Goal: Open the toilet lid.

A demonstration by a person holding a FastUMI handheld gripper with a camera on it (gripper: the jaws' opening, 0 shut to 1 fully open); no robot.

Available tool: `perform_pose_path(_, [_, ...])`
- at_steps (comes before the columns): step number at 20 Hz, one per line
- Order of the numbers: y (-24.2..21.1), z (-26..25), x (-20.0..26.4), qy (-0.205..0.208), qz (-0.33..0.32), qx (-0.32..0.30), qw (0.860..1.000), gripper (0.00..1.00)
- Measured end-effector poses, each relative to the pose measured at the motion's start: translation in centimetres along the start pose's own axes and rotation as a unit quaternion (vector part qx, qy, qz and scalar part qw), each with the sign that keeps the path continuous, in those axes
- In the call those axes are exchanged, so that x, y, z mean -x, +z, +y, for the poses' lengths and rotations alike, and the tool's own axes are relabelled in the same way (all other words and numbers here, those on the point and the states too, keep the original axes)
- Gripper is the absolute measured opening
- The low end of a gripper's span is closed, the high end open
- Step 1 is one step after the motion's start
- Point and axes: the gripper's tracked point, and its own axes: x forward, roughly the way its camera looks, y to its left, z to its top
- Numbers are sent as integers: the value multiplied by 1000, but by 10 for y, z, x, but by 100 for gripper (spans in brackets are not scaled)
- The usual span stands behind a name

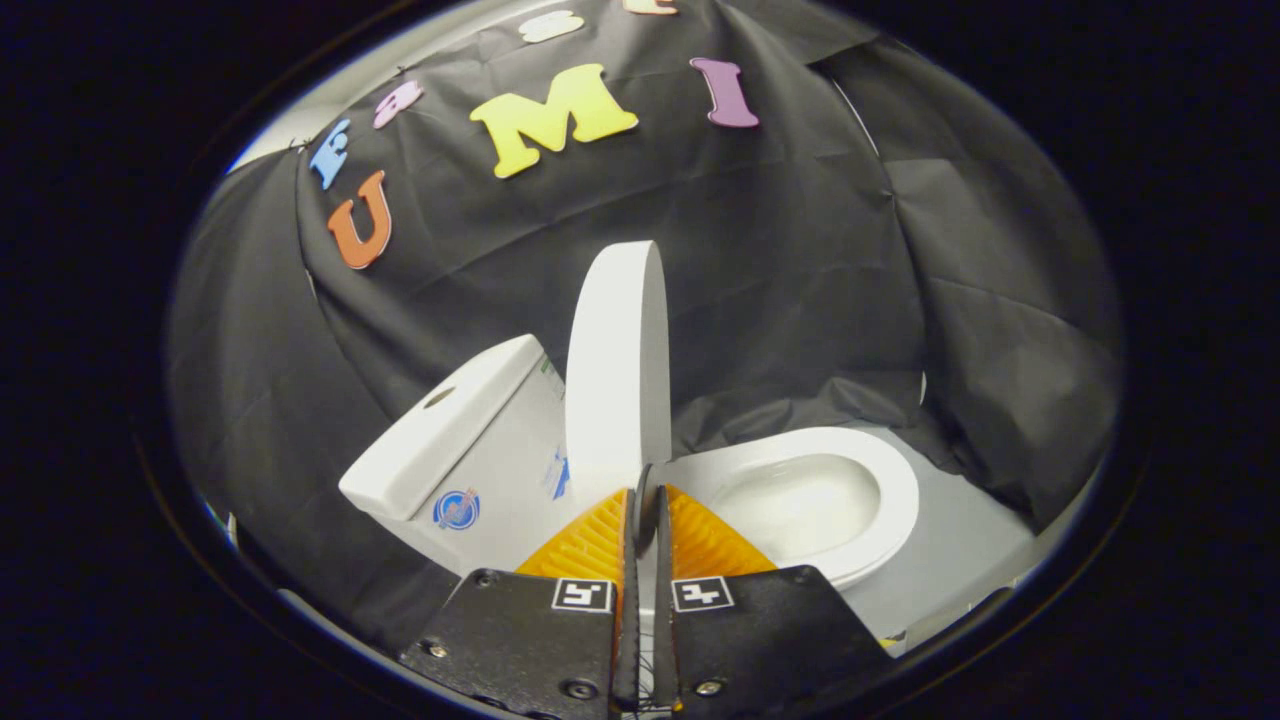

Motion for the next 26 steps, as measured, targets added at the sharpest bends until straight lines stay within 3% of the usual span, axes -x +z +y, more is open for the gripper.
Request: perform_pose_path(26, [-15, 67, -15, -13, -7, 103, 995, 9])
